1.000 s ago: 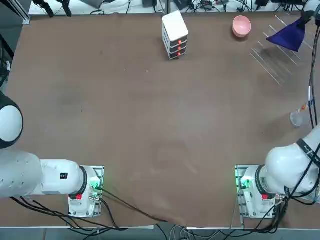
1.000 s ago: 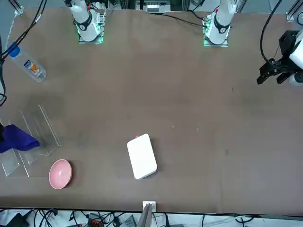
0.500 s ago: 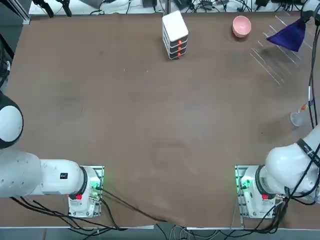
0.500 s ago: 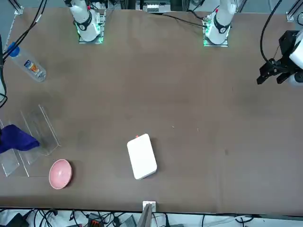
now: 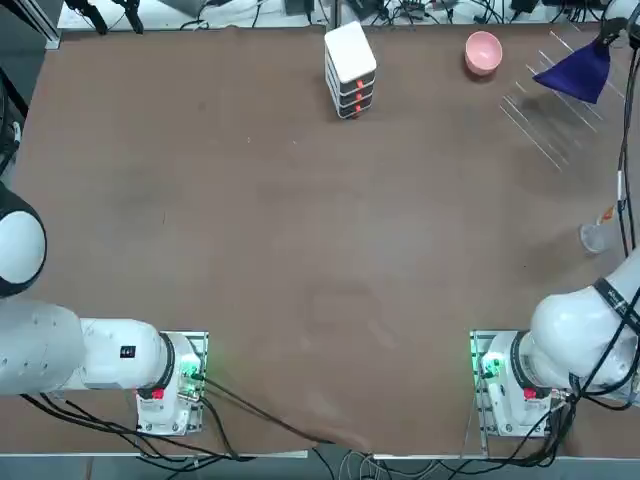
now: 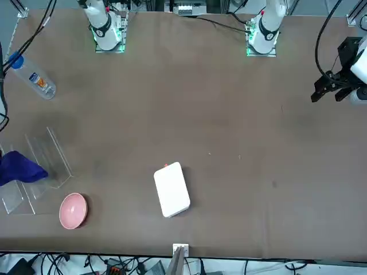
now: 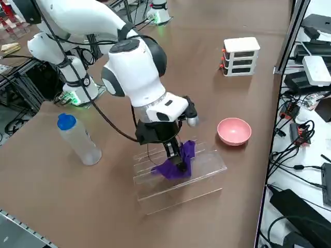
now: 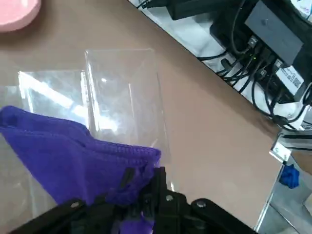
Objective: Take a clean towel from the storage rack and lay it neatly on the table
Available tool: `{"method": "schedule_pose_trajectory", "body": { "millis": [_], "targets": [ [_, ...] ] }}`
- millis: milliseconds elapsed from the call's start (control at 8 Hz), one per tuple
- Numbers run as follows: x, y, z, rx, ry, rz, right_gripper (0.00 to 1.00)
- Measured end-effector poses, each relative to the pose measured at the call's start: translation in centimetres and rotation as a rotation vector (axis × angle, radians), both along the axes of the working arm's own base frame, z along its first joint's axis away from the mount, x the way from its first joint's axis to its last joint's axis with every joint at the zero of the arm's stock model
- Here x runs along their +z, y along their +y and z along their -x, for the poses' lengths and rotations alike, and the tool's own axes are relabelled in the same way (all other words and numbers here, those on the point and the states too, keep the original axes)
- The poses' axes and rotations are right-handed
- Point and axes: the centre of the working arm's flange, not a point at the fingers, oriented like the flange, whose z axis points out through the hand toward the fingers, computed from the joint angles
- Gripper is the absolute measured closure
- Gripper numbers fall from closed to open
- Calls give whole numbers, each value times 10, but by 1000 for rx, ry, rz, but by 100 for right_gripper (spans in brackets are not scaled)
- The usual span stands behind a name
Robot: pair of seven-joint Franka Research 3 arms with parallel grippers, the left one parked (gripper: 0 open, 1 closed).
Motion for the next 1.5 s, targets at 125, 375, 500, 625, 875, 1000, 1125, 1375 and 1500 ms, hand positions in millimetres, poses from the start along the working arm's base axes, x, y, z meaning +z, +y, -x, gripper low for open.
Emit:
{"method": "schedule_pose_trajectory", "body": {
  "millis": [125, 375, 500, 625, 875, 1000, 1125, 1375, 1500],
  "targets": [
    [9, 3, 2, -11, 20, -43, 97],
    [47, 24, 9, -35, 77, -131, 97],
    [67, 37, 18, -90, 131, -184, 97],
    [85, 51, 29, -153, 201, -238, 97],
    [114, 103, 45, -260, 335, -362, 97],
    [123, 136, 49, -304, 396, -413, 97],
    [128, 171, 50, -339, 452, -441, 97],
    [119, 251, 56, -392, 538, -448, 97],
    [107, 300, 65, -419, 554, -430, 97]
  ]
}}
